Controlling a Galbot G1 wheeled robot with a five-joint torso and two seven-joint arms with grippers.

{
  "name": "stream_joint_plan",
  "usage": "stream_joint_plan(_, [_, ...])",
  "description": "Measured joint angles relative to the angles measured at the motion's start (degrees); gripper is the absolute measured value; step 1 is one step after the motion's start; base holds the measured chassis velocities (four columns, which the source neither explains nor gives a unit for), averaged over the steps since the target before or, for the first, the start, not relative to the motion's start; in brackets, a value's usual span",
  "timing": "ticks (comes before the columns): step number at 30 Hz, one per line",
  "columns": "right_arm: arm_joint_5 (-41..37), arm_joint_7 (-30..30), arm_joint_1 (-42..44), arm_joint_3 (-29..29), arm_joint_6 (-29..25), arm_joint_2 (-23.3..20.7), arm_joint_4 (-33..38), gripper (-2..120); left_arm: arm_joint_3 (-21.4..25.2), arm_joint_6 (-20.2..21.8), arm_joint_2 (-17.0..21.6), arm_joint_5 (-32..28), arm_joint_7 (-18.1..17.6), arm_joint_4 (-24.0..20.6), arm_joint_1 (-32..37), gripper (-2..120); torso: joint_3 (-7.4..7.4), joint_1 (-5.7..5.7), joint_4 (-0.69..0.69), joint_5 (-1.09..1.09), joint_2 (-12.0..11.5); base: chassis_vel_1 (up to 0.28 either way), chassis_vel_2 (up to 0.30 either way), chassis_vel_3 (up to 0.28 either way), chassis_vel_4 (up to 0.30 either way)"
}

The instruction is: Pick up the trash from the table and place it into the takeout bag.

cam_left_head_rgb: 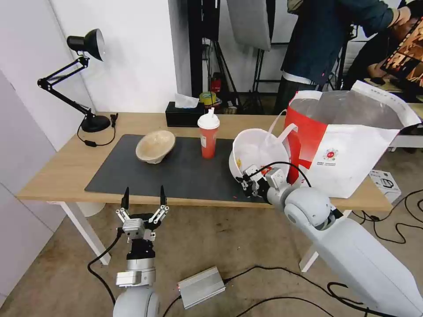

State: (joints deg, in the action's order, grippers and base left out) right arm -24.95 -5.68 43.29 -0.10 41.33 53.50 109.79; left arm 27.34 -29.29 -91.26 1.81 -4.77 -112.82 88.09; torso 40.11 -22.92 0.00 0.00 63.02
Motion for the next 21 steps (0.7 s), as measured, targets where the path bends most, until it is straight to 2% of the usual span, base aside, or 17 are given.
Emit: stream_joint_plan(21, [1.2,-1.2,0.0,0.2,-1.7,-0.5,4.2,0,-0.1,-0.1,0.0,0.0,0.0,-0.3,0.3,100,0.00,0.00,0.00,0.00,0.0,0.000,0.000,0.000,0.000])
